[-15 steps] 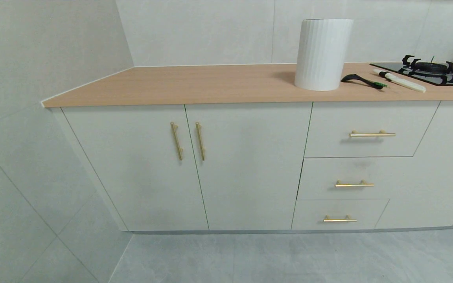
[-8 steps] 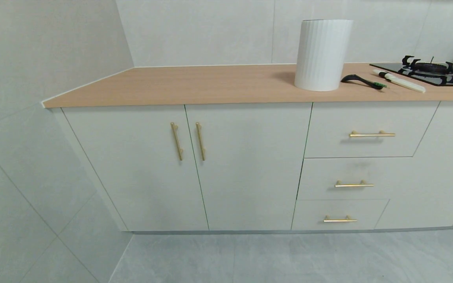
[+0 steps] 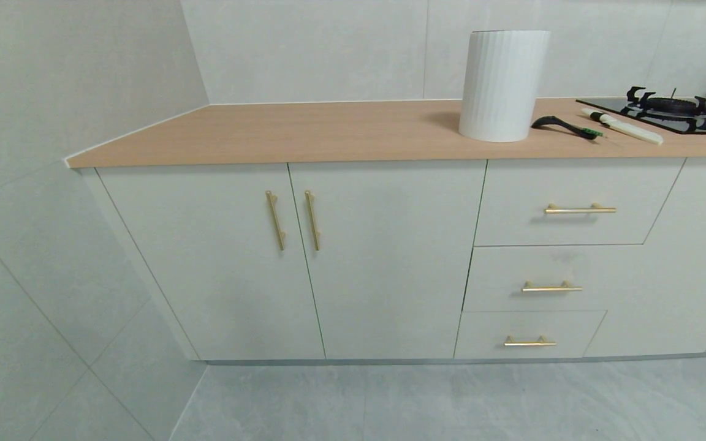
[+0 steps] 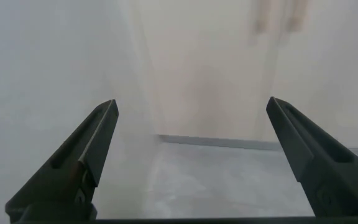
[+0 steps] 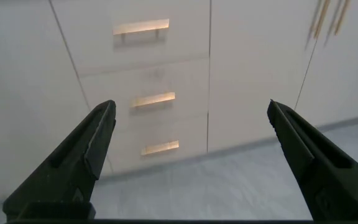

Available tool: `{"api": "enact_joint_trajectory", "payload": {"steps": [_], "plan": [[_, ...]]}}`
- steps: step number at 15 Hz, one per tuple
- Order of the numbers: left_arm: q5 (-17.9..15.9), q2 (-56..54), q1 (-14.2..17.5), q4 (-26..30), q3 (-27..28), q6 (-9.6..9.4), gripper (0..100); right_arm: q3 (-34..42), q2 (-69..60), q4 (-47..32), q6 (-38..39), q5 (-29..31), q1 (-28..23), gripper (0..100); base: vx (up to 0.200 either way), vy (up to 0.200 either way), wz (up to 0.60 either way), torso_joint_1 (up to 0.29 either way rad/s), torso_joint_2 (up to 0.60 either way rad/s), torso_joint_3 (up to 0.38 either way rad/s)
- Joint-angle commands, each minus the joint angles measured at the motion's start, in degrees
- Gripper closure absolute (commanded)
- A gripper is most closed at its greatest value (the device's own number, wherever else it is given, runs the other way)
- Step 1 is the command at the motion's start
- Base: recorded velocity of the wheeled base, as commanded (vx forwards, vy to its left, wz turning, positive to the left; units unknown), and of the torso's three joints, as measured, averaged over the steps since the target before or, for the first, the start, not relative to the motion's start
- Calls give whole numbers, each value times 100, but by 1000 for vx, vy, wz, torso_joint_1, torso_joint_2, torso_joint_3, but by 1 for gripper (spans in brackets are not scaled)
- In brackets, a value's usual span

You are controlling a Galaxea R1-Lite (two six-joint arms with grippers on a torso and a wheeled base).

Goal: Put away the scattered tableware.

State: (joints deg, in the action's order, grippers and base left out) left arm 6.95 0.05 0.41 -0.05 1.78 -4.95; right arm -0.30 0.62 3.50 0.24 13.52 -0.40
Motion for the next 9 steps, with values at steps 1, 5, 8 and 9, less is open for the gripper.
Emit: {"api": "enact_joint_trajectory", "payload": {"steps": [1,5,8,9], "plan": [[-273,4,2,-21,-90,55,0,30,-62,-77,-86,-121,14,0,0,0,0,0,0,0],[-994,4,-41,-39,-160,258,0,30,-45,-253,151,-1018,49,0,0,0,0,0,0,0],[-809,4,-41,-57,-160,469,0,30,-53,-350,-77,-1115,49,0,0,0,0,0,0,0],[-809,4,-41,-57,-160,469,0,30,-53,-350,-86,-1132,49,0,0,0,0,0,0,0]]}}
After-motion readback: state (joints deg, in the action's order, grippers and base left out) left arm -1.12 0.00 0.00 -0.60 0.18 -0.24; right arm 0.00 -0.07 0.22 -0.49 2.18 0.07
